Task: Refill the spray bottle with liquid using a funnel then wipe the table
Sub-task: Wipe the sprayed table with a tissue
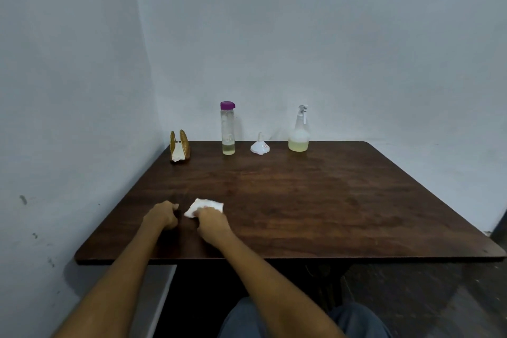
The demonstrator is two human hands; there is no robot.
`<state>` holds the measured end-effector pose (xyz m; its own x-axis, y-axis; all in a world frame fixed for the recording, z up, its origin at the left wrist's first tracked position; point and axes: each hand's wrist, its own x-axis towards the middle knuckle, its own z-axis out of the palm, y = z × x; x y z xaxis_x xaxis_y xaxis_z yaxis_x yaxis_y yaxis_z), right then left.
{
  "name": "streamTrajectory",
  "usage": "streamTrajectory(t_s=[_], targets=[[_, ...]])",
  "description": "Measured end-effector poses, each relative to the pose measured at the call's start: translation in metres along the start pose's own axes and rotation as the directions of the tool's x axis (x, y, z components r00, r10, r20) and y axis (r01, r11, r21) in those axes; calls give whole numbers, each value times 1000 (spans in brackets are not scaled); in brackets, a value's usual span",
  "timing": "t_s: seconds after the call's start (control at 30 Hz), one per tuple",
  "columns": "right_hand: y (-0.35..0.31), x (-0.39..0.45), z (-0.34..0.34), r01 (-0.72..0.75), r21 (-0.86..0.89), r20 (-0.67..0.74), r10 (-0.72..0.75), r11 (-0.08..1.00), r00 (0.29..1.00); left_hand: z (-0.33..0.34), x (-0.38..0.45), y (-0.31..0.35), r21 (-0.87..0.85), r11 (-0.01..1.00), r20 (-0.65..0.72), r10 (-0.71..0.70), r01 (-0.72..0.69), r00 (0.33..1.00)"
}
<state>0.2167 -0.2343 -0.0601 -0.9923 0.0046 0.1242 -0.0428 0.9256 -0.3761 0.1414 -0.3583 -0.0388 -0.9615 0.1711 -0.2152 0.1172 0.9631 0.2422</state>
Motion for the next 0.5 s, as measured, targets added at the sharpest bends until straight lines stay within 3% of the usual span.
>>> streamTrajectory(t_s=[0.1, 0.17, 0.3, 0.4, 0.5], targets=[[44, -9, -23, -63, 16, -50, 64, 998, 997, 0, -6, 4, 1, 1000, 26, -13, 13, 1000], [83, -22, -40, -182, 67, -71, 187, 981, 980, 1, -9, 3, -9, 1000, 27, -22, 22, 999], [165, -65, -80, -350, -38, -172, 339, 936, 925, 1, -10, 4, -2, 1000, 18, -26, 26, 1000], [214, -99, -100, -532, -19, -295, 504, 846, 812, 5, -9, 6, 15, 1000, 16, -26, 26, 1000], [220, -111, -101, -709, -23, -373, 652, 705, 660, 9, -7, 7, 17, 999, -27, -31, 32, 999]])
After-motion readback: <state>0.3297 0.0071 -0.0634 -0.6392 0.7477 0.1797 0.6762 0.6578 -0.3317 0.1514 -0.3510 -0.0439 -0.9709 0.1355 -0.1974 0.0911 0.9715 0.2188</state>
